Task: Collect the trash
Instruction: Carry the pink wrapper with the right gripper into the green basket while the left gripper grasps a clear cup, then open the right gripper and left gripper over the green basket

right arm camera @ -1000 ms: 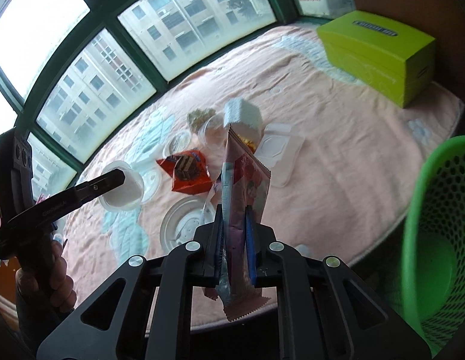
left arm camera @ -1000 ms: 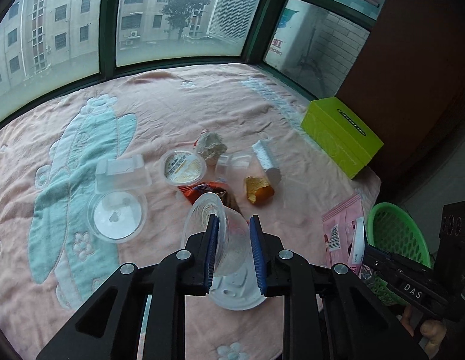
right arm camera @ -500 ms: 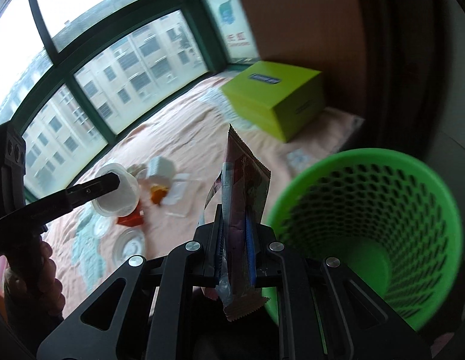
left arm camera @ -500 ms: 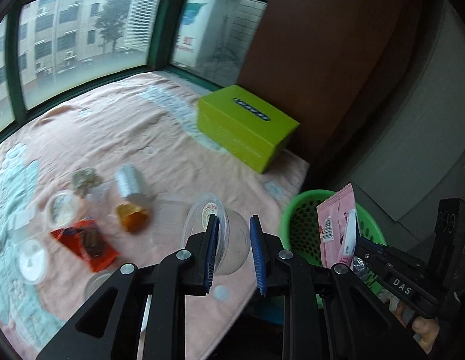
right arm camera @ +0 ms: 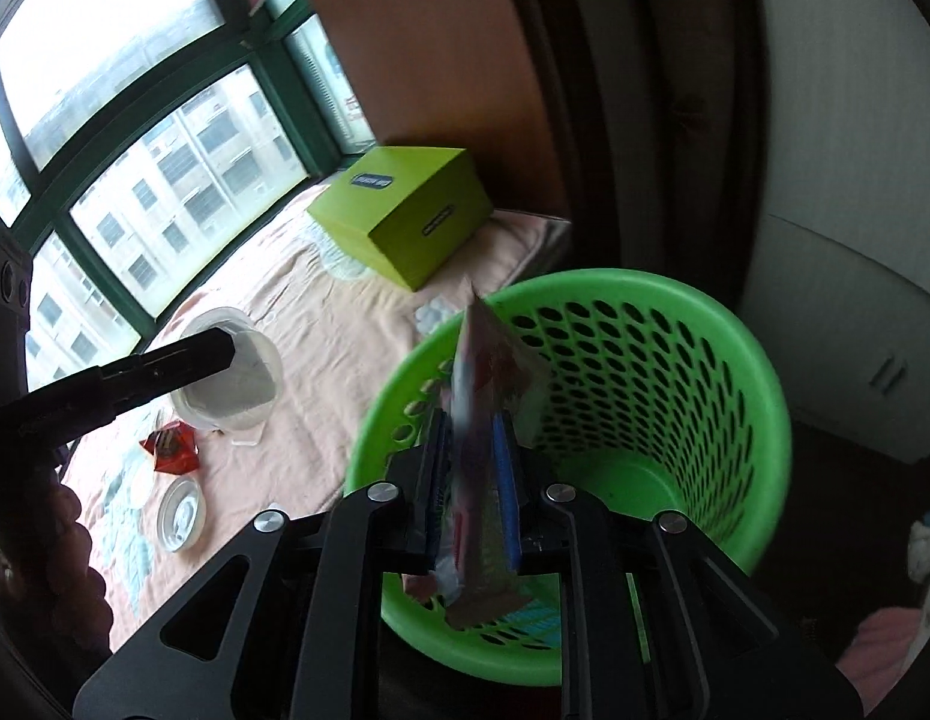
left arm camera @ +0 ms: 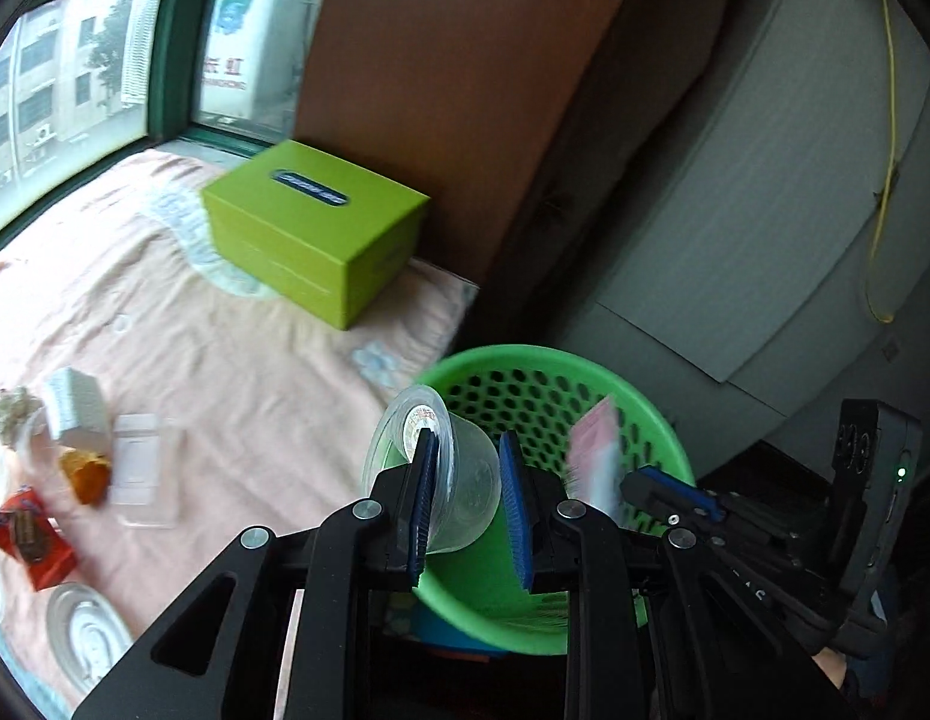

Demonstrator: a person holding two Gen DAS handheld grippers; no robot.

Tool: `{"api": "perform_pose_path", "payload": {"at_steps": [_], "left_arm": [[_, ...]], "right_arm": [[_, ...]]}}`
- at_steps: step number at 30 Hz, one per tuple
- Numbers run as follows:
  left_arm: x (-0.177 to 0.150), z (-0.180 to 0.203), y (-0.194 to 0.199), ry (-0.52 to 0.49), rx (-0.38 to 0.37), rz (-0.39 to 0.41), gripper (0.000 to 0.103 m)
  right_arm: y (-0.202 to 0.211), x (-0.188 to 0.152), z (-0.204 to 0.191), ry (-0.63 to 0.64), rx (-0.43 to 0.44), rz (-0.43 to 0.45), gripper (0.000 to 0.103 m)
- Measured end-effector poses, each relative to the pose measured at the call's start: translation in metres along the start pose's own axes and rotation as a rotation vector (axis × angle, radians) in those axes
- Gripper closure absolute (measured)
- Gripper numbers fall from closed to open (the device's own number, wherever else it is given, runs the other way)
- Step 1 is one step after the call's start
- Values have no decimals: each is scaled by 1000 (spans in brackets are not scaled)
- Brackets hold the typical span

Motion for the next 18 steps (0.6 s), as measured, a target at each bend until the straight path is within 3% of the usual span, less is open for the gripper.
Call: {"api": "perform_pose_path", "payload": {"at_steps": [1, 4, 8, 12, 14, 16, 18], "left_arm": [[0, 4, -2, -5, -8, -3, 82], [-1, 14, -9, -21, -16, -16, 82], [-3, 26, -19, -33, -39, -37, 81], [-7, 41, -30, -58, -57, -69, 80], [-10, 46, -36, -70, -60, -81, 72], [-13, 50, -40, -76, -59, -91, 51], [-15, 53, -41, -81, -65, -86, 51]], "right_arm": [[1, 0, 2, -2, -6, 3, 86], [8, -1, 8, -16, -18, 23, 70], [16, 0, 17, -24, -31, 49, 66], [25, 0, 25, -36, -51, 77, 54], [27, 0, 29, -46, -54, 86, 53], [29, 0, 32, -54, -53, 91, 52], [29, -1, 32, -53, -54, 92, 51]]}}
Point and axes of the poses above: each gripper's, at about its wrist camera, not at the fingertips, and y roughly against the way its jaws point, z to its right, x to its top, the point moved 1 cm from there along -y, roughly the way its jaws point, and after that the axes turned 13 degrees about x, right-handed, at the moved point
